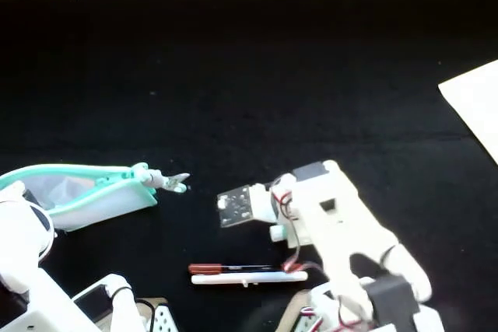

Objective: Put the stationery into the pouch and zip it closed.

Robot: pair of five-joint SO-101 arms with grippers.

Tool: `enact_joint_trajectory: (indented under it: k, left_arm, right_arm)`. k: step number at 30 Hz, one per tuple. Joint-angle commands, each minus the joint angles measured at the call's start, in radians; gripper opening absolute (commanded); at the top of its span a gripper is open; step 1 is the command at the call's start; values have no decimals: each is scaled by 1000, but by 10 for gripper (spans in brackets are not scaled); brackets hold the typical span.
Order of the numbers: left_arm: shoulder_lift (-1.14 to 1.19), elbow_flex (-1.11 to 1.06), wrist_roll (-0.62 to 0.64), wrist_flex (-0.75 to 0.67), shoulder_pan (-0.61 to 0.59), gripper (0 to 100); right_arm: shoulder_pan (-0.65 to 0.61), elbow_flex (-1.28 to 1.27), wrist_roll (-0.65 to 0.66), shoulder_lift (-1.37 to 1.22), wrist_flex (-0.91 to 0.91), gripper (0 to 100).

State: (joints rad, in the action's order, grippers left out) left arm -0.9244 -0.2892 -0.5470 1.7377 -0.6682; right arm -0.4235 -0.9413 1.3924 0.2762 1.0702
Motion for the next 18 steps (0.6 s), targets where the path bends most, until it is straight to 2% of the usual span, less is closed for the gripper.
enact_joint_trajectory:
  k: [1,4,5,7,8,9,13,18]
  left_arm:
    - [19,-79,-5,9,21,7]
    - [19,-79,-5,8,21,7]
    - [19,-79,-5,8,21,7]
    - [19,-79,-5,8,21,7]
    - [19,-79,-5,5,21,7]
    - [19,-84,-5,-5,21,7]
    - [19,-90,-5,-28,21,7]
    - [19,-90,-5,-28,21,7]
  right_arm:
    - [25,8,14,-96,-68,253]
    - [22,8,14,-122,-76,223]
    - [22,8,9,-122,-76,179]
    - [22,21,-6,-120,-73,23]
    - [22,33,-55,-120,-73,0]
    - [24,48,-120,-120,-74,32]
    - [27,173,-327,-91,-74,8]
    - [-27,401,-667,120,-70,6]
